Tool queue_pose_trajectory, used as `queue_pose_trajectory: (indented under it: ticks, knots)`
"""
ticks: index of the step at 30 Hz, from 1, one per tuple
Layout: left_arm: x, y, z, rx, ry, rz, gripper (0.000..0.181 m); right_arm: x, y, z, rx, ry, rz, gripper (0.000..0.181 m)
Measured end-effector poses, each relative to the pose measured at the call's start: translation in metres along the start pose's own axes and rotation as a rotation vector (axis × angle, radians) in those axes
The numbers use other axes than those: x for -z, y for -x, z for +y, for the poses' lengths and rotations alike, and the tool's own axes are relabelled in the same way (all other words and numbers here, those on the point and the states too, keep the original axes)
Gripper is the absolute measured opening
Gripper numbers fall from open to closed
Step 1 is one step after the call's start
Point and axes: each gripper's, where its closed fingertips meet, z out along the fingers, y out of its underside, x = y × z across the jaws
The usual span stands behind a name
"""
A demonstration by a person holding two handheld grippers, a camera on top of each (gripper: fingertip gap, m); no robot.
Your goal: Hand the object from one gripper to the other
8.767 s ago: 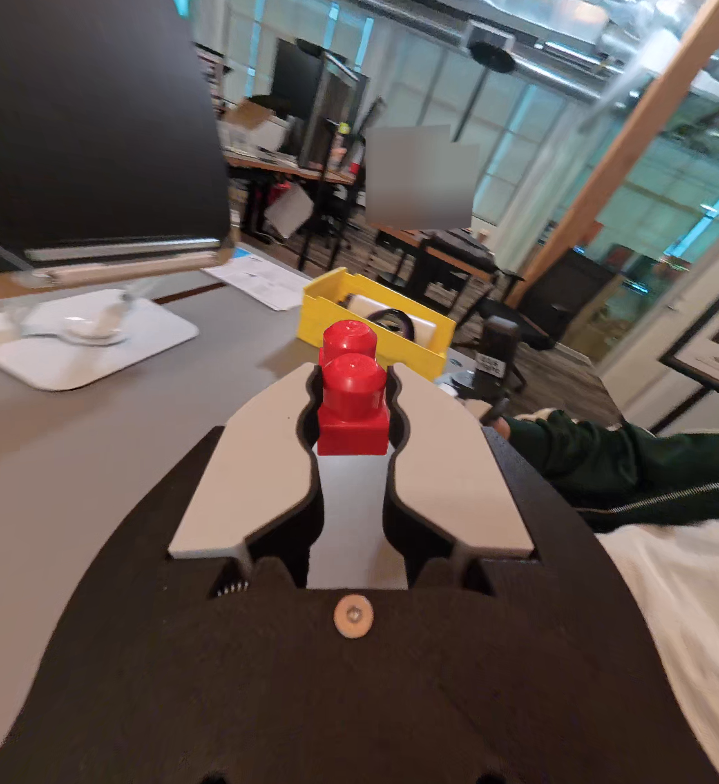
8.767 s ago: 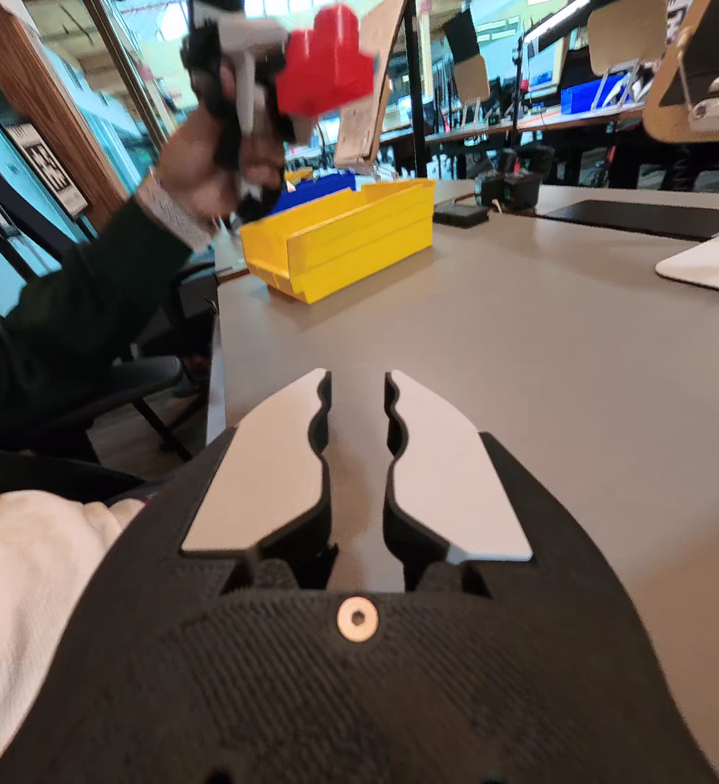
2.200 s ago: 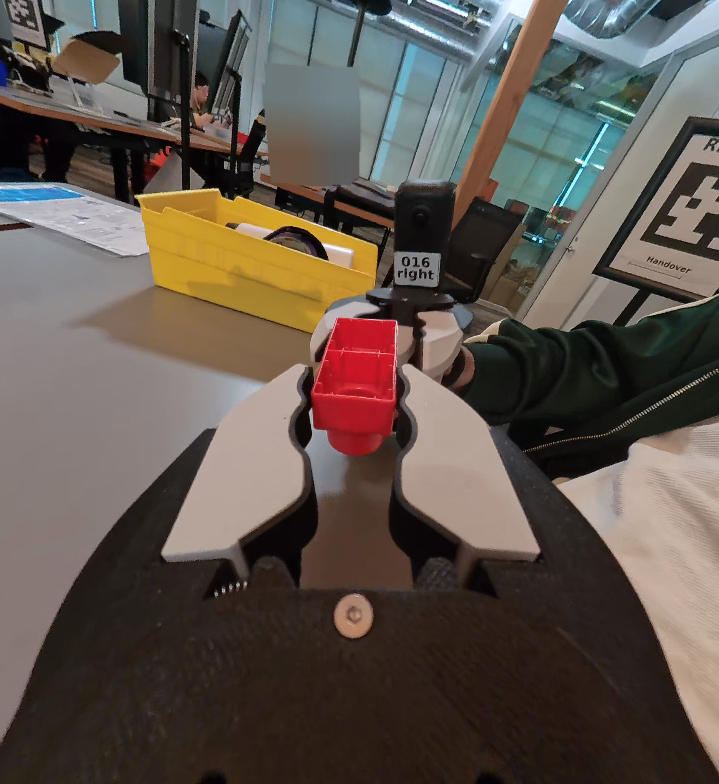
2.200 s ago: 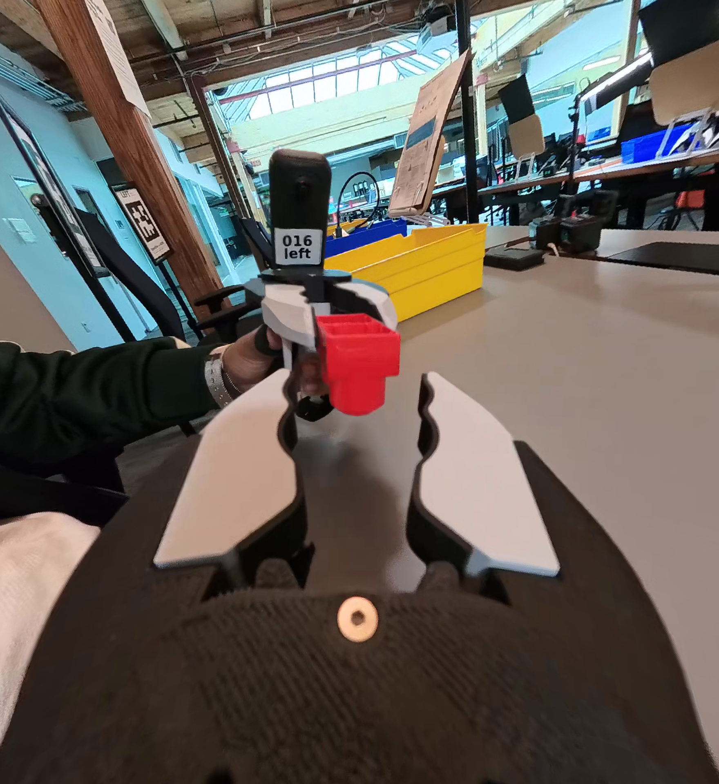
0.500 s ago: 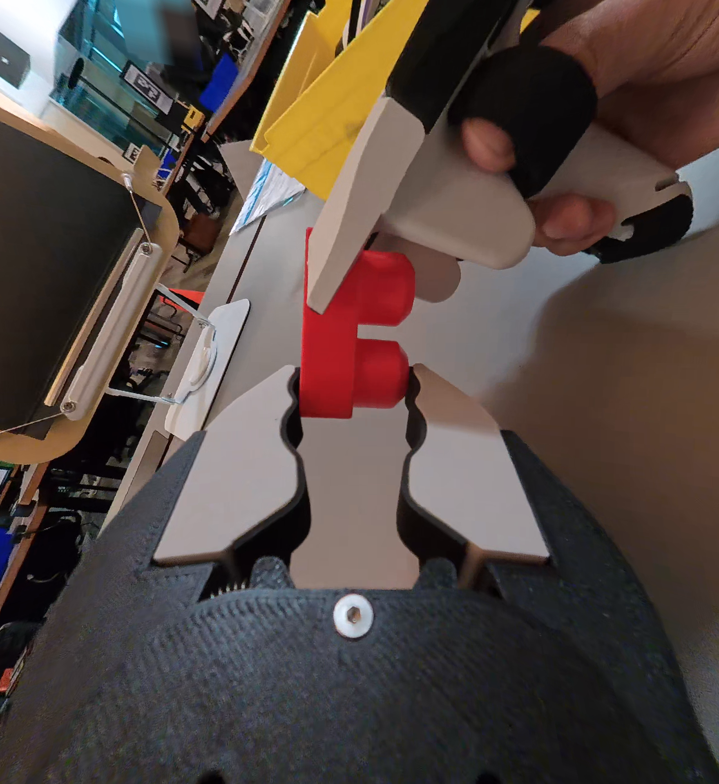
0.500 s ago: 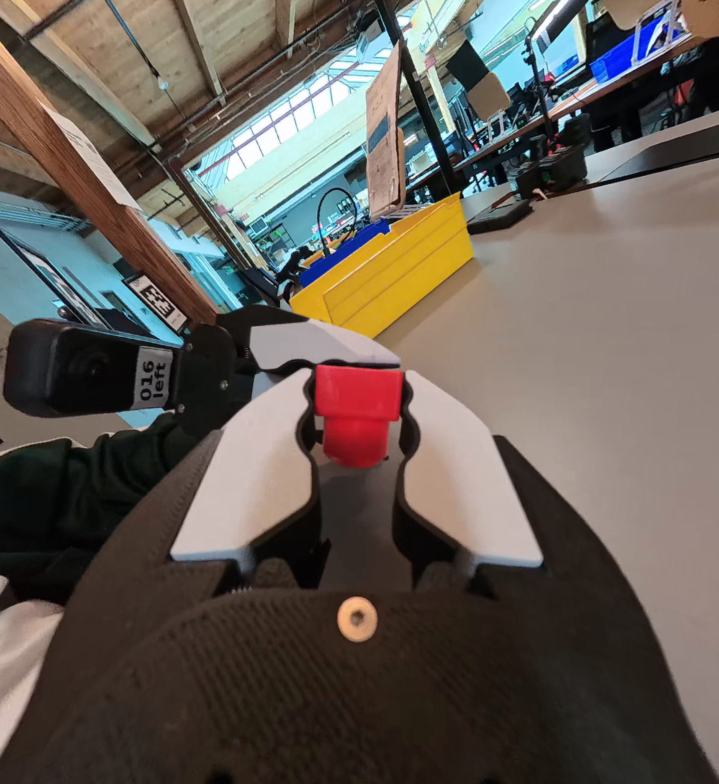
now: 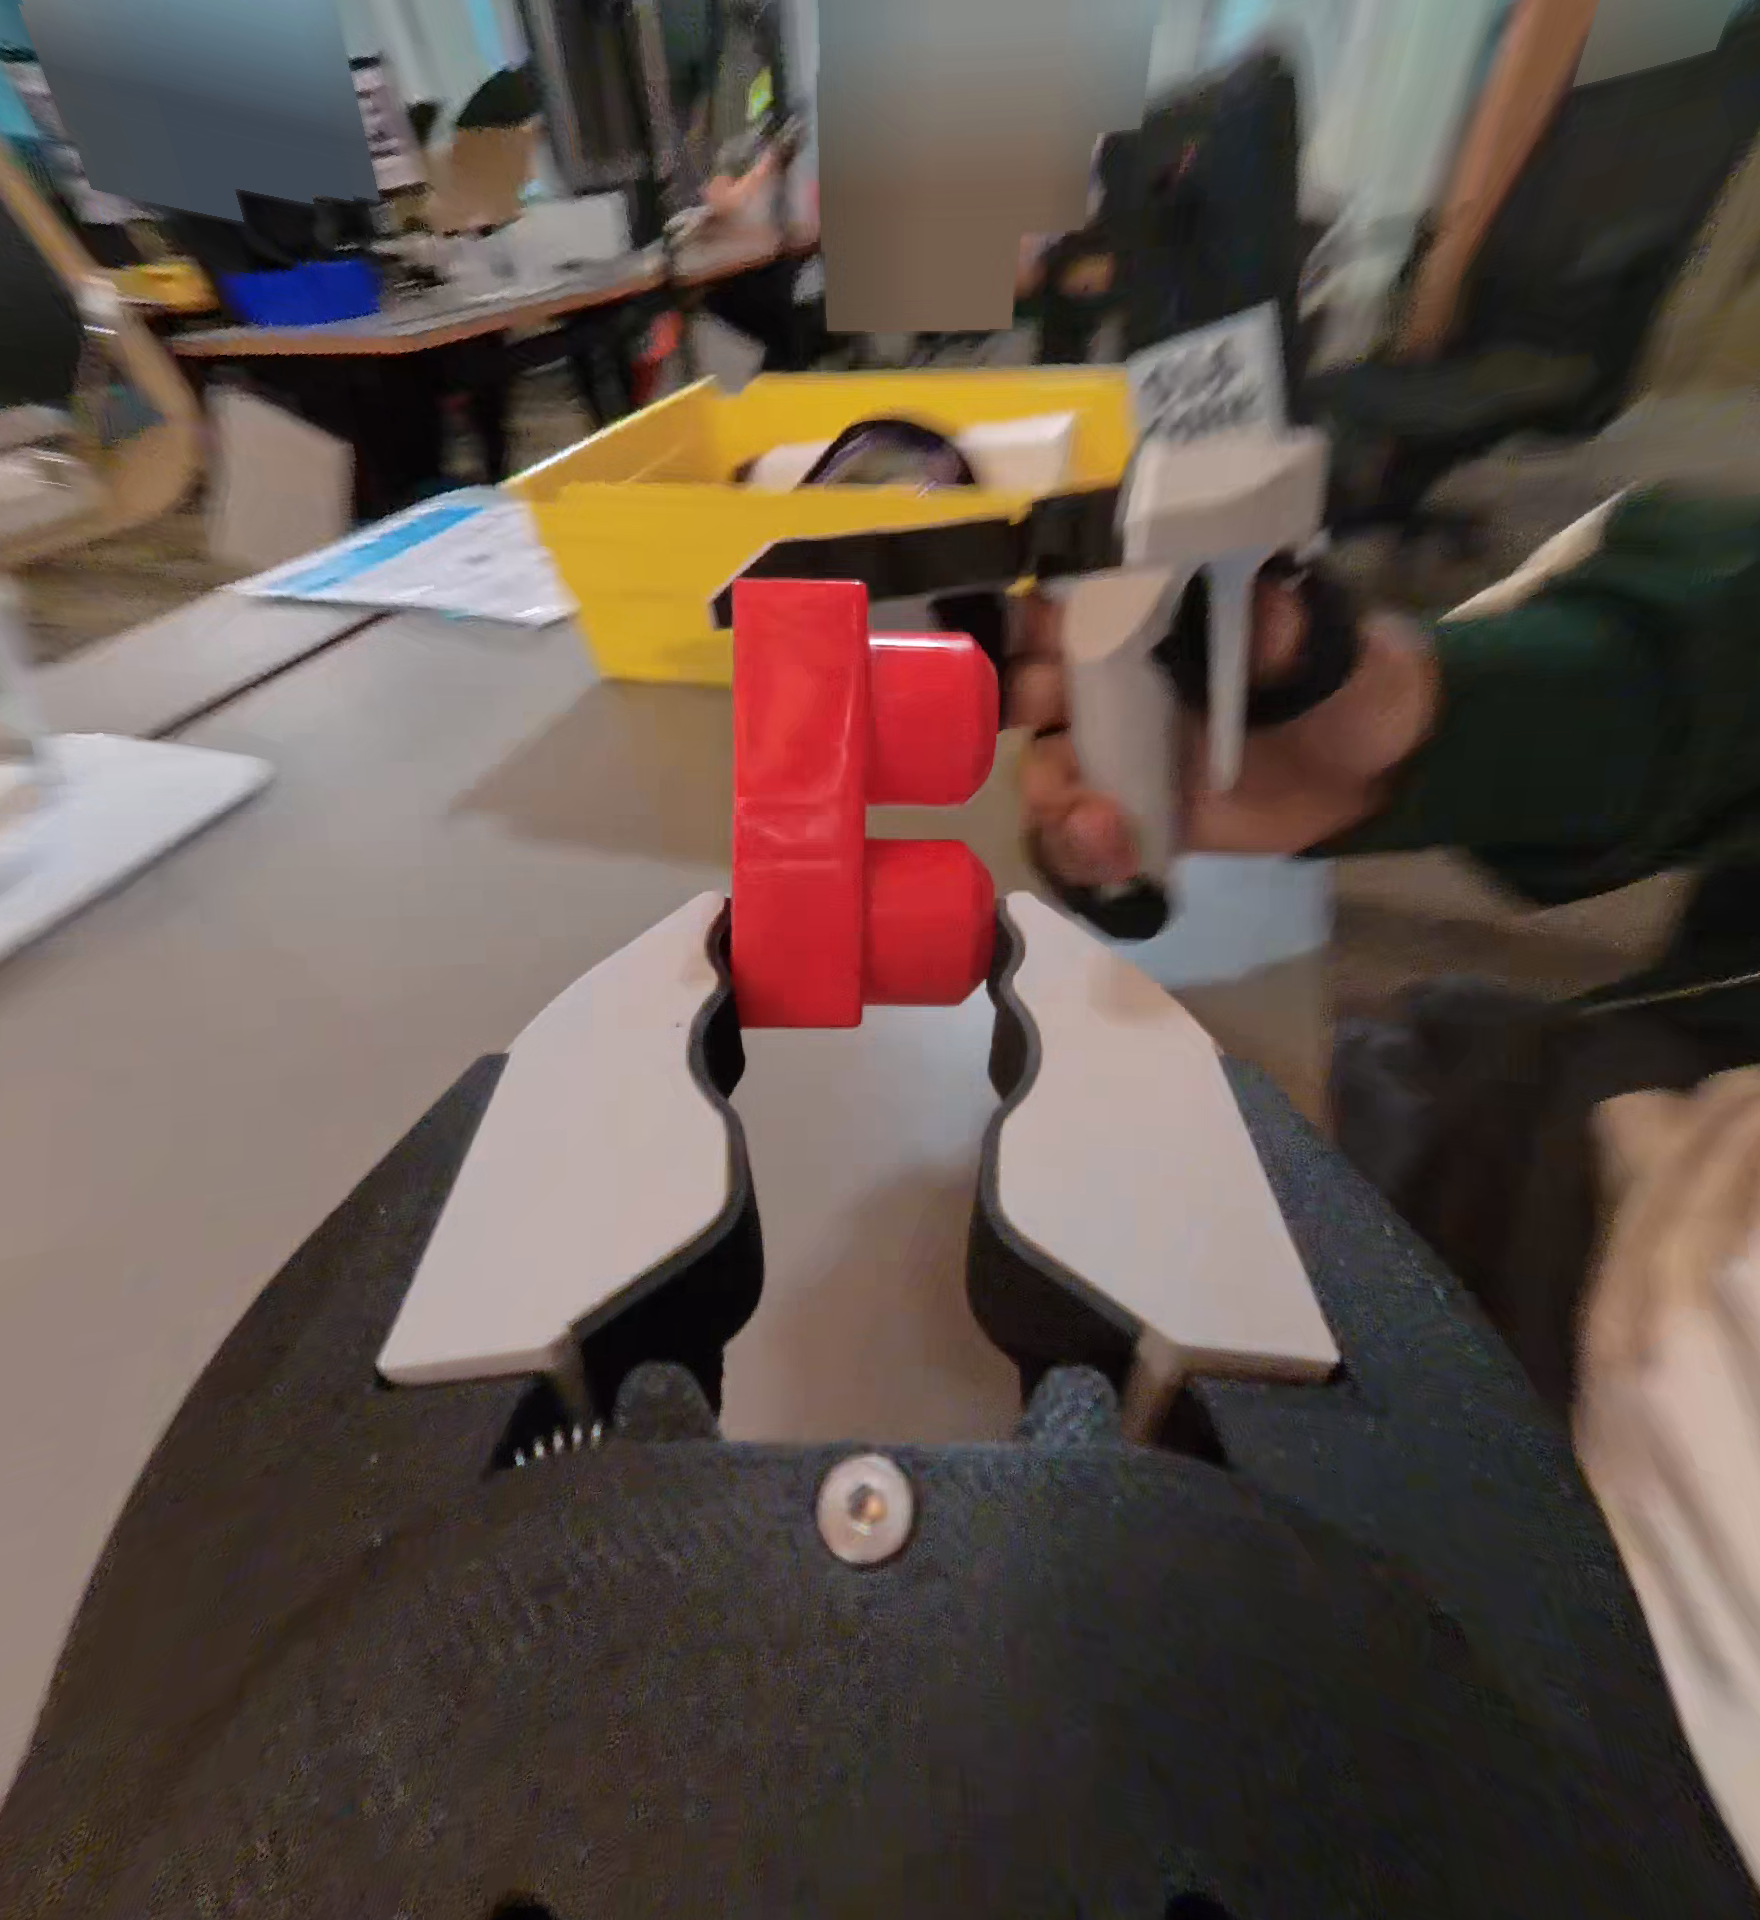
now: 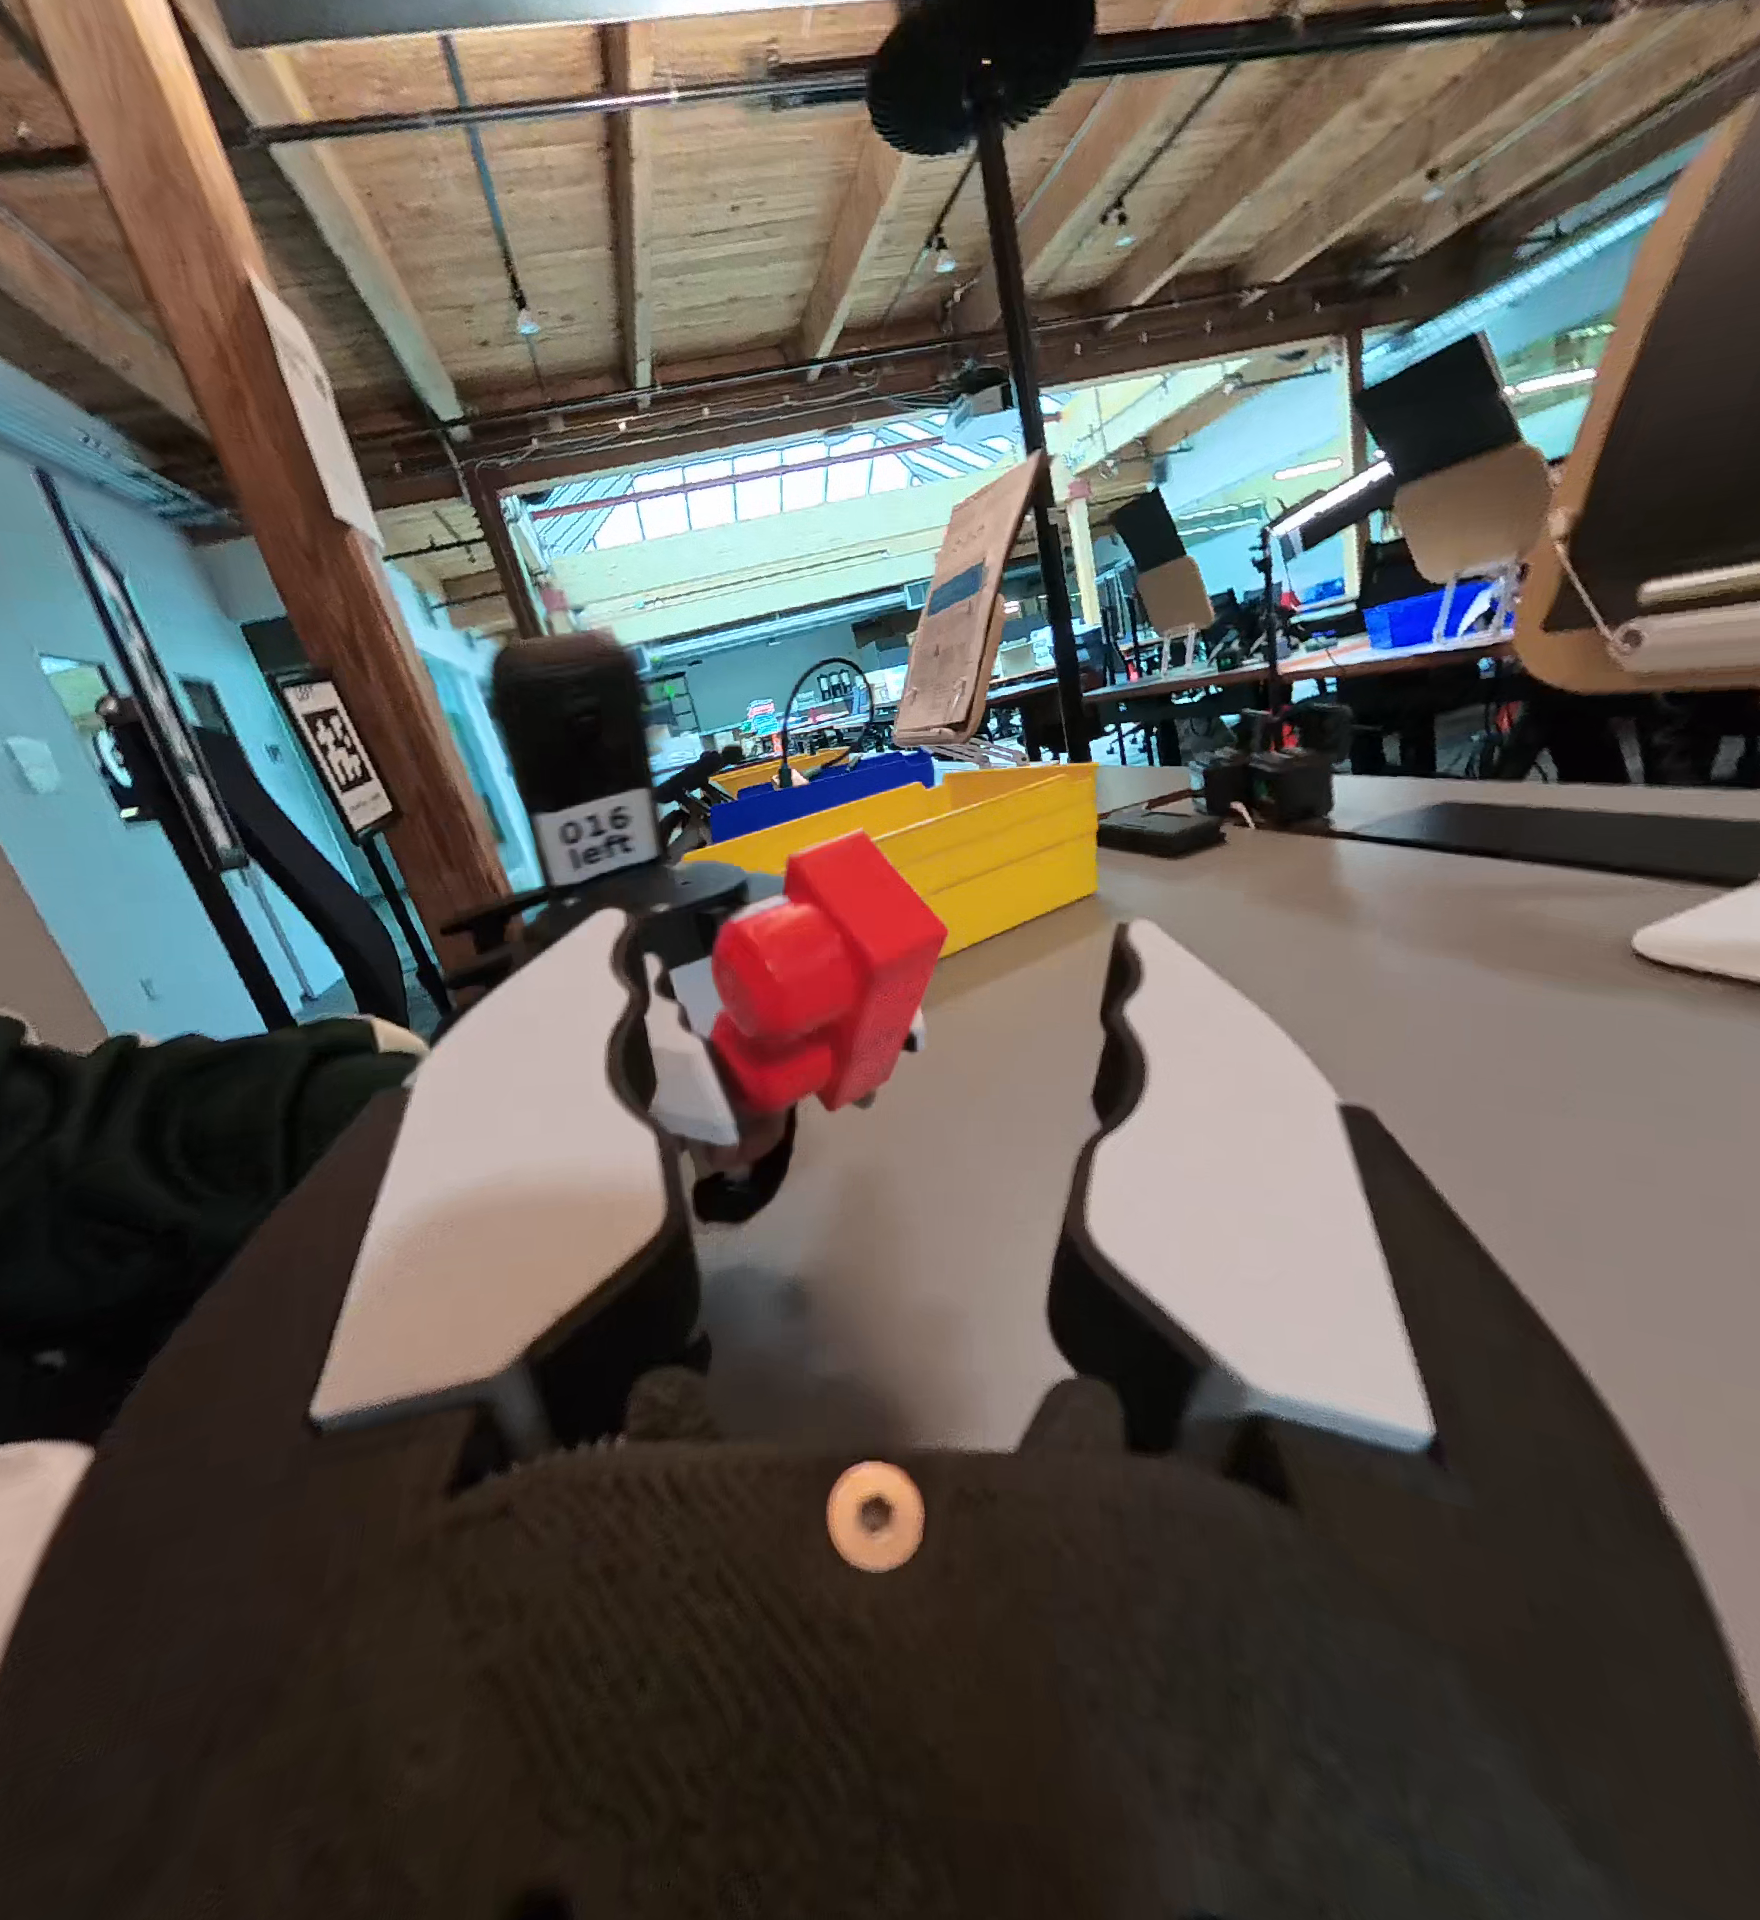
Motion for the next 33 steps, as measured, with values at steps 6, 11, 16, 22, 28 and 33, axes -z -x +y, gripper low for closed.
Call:
queue_pose_trajectory:
  ticks: [6,11,16,22,28,33]
  knots:
    - [0.003,-0.026,-0.023,0.270,-0.224,0.279,0.043,-0.005,0.022,0.007,0.084,0.037,-0.095,0.063]
    - [-0.003,-0.039,-0.020,0.248,-0.208,0.311,0.043,-0.006,0.035,0.011,0.038,0.058,-0.160,0.046]
    - [-0.008,-0.042,-0.010,0.223,-0.156,0.309,0.043,-0.008,0.034,0.016,0.050,0.099,-0.150,0.046]
    - [-0.013,-0.041,0.004,0.191,-0.075,0.292,0.060,-0.008,0.031,0.020,0.039,0.135,-0.132,0.045]
    - [-0.008,-0.019,0.012,-0.026,0.000,0.120,0.089,-0.002,0.021,0.030,-0.108,0.236,-0.151,0.045]
    - [-0.002,-0.013,0.013,-0.318,0.053,0.011,0.109,0.000,0.020,0.044,-0.467,0.307,-0.227,0.046]
